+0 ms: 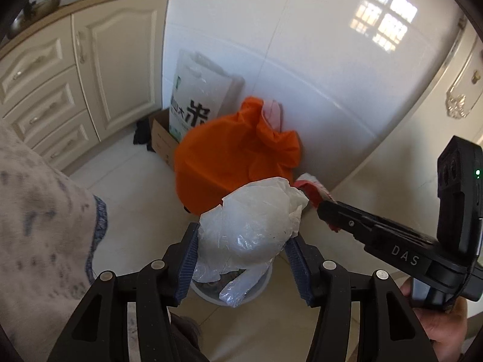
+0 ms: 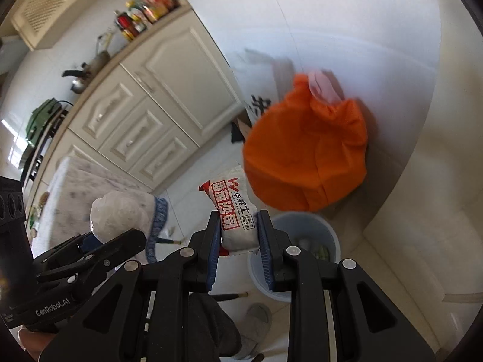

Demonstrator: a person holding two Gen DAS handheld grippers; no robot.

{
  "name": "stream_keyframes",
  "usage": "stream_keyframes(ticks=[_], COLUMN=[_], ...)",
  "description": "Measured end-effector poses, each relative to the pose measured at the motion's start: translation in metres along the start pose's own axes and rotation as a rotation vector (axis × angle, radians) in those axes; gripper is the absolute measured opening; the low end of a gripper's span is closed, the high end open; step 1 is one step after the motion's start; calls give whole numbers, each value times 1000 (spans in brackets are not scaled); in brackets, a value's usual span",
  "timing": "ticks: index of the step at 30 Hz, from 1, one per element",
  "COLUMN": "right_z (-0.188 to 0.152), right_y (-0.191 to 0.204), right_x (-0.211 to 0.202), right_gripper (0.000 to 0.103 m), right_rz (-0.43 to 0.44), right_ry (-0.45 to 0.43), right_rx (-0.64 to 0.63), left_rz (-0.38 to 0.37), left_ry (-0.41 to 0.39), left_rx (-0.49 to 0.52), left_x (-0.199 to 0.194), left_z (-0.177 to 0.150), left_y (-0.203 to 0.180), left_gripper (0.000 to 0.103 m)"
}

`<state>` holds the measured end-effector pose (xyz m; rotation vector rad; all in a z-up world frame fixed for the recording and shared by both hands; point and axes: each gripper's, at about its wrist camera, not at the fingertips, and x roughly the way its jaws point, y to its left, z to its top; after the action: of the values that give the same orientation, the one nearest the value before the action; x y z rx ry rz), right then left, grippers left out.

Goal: Collect trash
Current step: 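Carry the clear bag and red-and-white wrapper toward the blue bin, then open both tools over the blue bin to drop the items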

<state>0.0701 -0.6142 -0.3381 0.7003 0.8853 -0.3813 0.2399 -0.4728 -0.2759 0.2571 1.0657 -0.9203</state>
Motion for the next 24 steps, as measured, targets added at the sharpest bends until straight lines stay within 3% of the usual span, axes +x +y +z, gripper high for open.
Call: stream_keyframes(ticks=[2, 5, 9, 12, 24], right_z=[-1, -2, -3, -5, -4], right_y=[-6, -12, -18, -21, 0], right_x=[9, 14, 12, 7, -26], right_gripper=[28, 39, 77, 101, 103], right_rz=[-5, -14, -20, -23, -46], right_ry=[21, 26, 12, 3, -43], right_rx=[10, 24, 51, 70, 51], left_rz=[4, 32, 78, 127, 138], left_ry=[28, 56, 52, 40, -75], left_rx=[15, 13, 19, 26, 12], left_x=[15, 31, 38, 37, -28], left_z=[6, 9, 8, 2, -32], left_y=[-2, -5, -11, -16, -29], left_gripper=[60, 85, 102, 102, 102])
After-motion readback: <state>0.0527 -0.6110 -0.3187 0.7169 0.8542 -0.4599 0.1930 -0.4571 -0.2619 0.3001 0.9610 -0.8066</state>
